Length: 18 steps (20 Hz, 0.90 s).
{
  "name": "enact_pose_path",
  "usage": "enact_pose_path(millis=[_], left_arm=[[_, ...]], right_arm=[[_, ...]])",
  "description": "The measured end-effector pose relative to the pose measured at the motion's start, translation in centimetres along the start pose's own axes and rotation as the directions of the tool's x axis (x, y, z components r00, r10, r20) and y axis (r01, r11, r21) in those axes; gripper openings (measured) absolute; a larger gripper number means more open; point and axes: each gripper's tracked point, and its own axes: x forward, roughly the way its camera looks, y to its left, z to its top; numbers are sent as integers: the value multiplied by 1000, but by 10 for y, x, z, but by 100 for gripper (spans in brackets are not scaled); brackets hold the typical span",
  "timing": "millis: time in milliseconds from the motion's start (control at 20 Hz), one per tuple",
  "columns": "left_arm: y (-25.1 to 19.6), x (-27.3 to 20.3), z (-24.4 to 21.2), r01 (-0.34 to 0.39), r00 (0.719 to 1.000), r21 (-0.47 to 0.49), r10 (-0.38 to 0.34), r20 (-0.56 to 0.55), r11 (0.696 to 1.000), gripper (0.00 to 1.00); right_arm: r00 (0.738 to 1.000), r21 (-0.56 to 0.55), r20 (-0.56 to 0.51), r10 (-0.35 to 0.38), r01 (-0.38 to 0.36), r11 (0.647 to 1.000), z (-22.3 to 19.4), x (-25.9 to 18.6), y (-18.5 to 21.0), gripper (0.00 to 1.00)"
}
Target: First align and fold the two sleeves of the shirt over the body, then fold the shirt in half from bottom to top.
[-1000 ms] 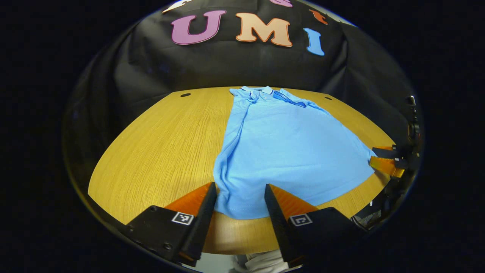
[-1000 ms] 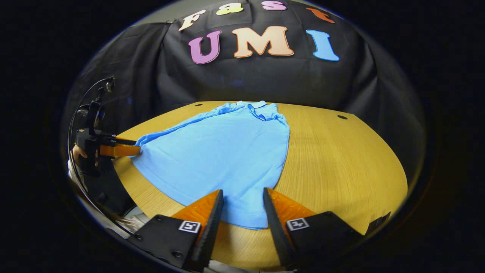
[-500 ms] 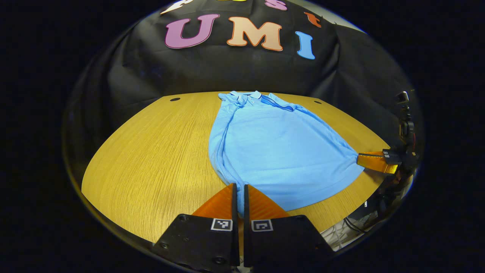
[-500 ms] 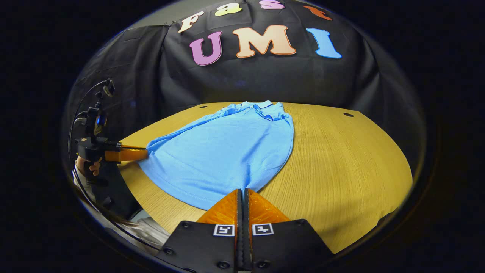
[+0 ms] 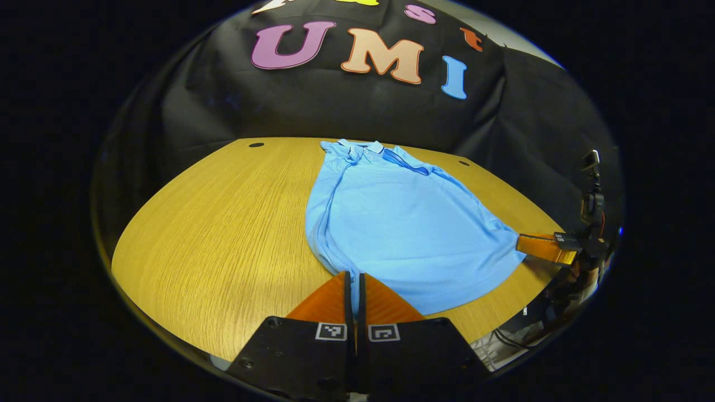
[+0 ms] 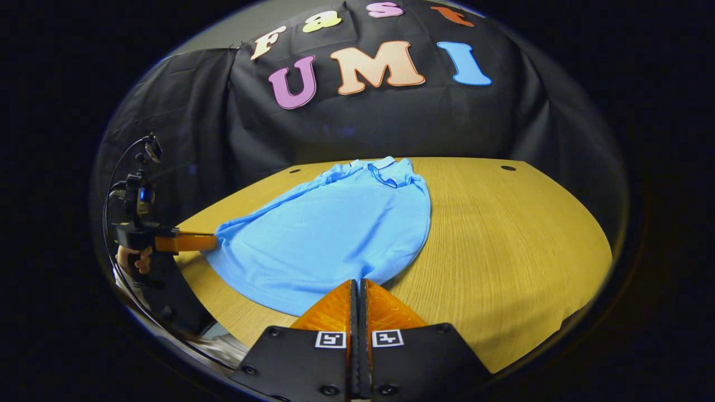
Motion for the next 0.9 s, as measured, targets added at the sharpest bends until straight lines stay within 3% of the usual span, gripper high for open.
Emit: enact_pose_path(millis=[450, 900], left_arm=[[-6, 24, 85, 45, 991, -14, -43, 128, 999, 0], [11, 86, 173, 41, 982, 14, -43, 185, 999, 0]], right_arm=[[997, -22, 70, -40, 42, 999, 78, 29, -18, 2], [994, -90, 71, -82, 89, 992, 156, 99, -36, 2]])
